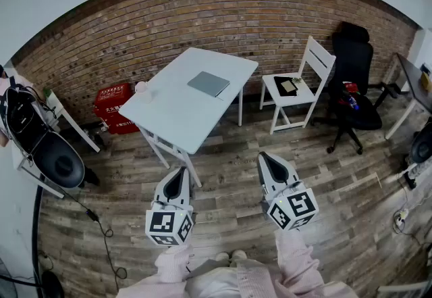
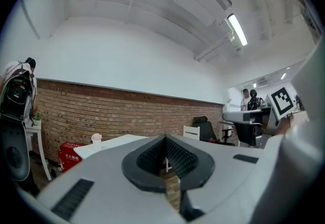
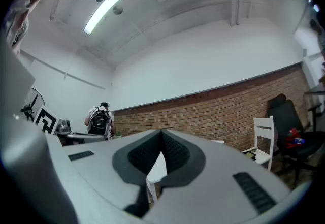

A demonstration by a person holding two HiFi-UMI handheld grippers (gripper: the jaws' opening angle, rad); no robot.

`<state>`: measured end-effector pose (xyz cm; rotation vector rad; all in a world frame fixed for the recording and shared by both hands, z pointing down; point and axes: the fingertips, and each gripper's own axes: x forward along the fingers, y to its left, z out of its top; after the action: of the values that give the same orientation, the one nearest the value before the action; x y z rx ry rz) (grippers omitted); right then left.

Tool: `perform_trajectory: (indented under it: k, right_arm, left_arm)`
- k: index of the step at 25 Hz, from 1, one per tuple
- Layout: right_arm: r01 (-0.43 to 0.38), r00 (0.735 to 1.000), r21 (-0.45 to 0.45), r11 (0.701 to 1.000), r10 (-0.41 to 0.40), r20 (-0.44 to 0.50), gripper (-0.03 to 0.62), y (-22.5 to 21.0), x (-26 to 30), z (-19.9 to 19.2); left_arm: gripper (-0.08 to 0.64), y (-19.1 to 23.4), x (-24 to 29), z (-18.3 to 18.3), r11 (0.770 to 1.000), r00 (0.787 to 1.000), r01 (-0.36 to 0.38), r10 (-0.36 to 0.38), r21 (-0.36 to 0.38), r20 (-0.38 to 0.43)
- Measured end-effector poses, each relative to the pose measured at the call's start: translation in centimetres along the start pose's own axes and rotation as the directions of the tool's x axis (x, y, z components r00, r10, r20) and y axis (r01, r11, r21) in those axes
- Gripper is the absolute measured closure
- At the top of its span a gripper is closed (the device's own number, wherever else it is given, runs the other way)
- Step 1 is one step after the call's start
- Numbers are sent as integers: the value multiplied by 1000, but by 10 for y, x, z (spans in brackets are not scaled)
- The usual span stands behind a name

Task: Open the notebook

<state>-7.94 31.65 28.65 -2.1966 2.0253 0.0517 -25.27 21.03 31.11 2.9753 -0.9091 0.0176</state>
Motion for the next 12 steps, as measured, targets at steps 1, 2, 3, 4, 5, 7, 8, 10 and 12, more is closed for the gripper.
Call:
perform_trajectory:
  k: [1, 2, 3, 4, 5, 7, 8, 10, 12]
  right_arm:
    - [2, 1000, 0, 1000, -2, -2, 589, -3, -1, 0]
    - [4, 1000, 0, 1000, -4, -4, 590, -5, -2, 0]
    - [7, 1000, 0, 1000, -7, -6, 589, -8, -3, 0]
    - [9, 1000, 2, 1000, -9, -8, 589, -11, -3, 0]
    - [8, 1000, 4, 1000, -8, -11, 589, -14, -2, -1]
    - [-5, 1000, 17, 1000, 5, -16, 589, -18, 0, -4]
    - [-13, 1000, 26, 1000, 14, -17, 589, -20, 2, -6]
    - [-26, 1000, 48, 998, 27, -14, 589, -24, 2, -8]
    - [-37, 999, 72, 997, 38, -15, 589, -30, 2, -12]
  left_arm:
    - [568, -1, 1, 0, 1000, 1000, -2, 2, -2, 0]
    - [568, -3, 2, 1, 1000, 1000, -3, 3, -4, 0]
    - [568, -4, 3, 1, 1000, 1000, -4, 4, -5, 0]
    - [568, -6, 5, 1, 1000, 1000, -5, 5, -5, 0]
    - [568, -7, 7, 1, 1000, 1000, -5, 5, -4, 0]
    - [568, -8, 12, 0, 1000, 1000, -5, 5, -7, 0]
    - [568, -9, 15, 0, 1000, 1000, -4, 4, -11, 0]
    - [568, -13, 20, -3, 1000, 1000, -1, 1, -16, -1]
    - [568, -19, 25, -5, 1000, 1000, 3, -3, -14, -1]
